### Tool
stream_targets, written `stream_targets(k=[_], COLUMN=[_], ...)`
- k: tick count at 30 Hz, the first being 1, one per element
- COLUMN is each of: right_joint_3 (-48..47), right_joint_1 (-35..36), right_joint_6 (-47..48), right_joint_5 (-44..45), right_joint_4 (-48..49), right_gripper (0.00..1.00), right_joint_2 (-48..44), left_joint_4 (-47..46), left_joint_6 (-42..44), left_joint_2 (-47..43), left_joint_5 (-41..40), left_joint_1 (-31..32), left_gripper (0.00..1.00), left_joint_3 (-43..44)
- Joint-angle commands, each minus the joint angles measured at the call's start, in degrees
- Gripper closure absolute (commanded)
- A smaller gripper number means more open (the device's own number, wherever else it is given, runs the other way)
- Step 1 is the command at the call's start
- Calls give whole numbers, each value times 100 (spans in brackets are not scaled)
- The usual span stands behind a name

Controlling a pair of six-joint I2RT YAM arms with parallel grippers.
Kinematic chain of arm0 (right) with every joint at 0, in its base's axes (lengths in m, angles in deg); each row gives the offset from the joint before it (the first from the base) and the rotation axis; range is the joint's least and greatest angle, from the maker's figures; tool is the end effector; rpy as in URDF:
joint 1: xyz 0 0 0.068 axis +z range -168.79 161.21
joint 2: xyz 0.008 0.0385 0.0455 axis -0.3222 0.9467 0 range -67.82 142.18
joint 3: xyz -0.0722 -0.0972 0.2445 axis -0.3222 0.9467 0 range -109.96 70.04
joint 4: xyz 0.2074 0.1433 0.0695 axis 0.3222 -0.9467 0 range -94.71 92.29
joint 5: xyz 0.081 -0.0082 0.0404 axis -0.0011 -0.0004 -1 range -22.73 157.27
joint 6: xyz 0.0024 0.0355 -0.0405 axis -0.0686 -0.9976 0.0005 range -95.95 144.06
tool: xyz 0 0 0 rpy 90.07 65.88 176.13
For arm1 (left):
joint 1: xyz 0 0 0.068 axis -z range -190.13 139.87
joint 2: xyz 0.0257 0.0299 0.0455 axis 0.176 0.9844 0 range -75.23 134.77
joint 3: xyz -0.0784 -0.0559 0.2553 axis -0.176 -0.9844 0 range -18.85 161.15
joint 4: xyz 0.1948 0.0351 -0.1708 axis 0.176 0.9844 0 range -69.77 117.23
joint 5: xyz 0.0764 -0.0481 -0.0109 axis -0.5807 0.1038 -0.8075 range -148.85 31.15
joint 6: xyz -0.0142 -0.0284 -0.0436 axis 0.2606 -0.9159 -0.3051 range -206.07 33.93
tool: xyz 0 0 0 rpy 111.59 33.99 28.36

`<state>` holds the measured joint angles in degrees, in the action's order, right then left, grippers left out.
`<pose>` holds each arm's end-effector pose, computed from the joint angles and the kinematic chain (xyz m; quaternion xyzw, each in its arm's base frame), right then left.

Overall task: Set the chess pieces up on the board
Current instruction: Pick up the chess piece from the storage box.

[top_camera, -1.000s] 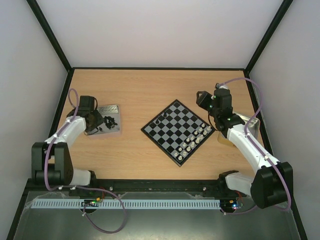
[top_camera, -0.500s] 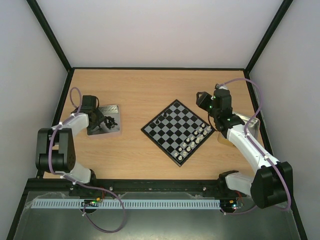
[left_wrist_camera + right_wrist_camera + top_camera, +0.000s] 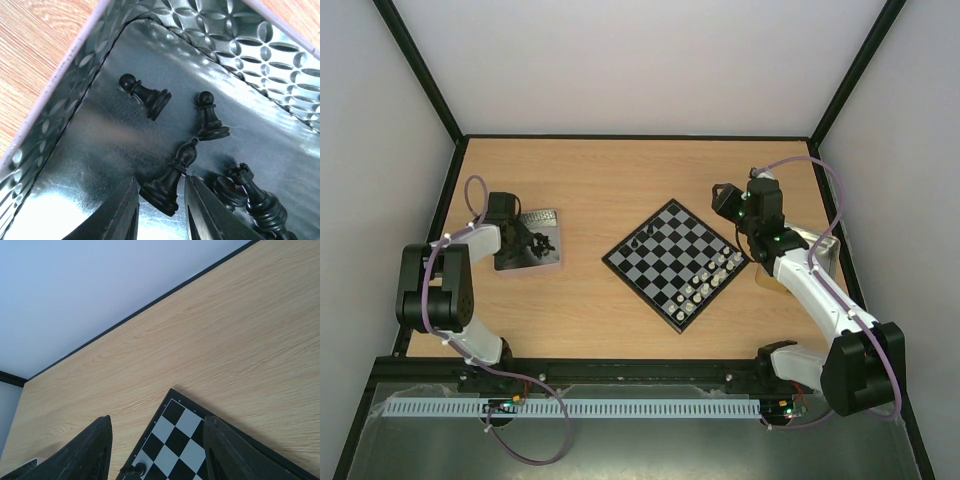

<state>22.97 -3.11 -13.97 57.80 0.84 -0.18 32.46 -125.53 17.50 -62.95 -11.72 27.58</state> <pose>0.2595 0.0790 0.2869 0.1148 0.8196 0.3128 0.4661 0.3022 0.0110 0.1482 -0.3463 0.8974 -0.0554 0.2675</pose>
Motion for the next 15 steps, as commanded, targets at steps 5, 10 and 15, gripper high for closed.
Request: stream_targets(k=[5,10,15], right_joint_3=[-7,5,13], right_joint_1=[30,24,27], right_joint_6=[-58,-64,-90], right_joint_5=[9,36,5], right_joint_4=[44,32,52], right_gripper=[51,51,51], right_joint_2=[14,-7,-5], left_joint_4=[-147,-114,-10], left_joint_6=[-40,3,27], left_joint_2=[135,90,-73], left_joint_5=[38,155,188], left_joint_1=[-35,-35,-35], left_gripper=[80,89,89], left_joint_3=[-11,-17,-41])
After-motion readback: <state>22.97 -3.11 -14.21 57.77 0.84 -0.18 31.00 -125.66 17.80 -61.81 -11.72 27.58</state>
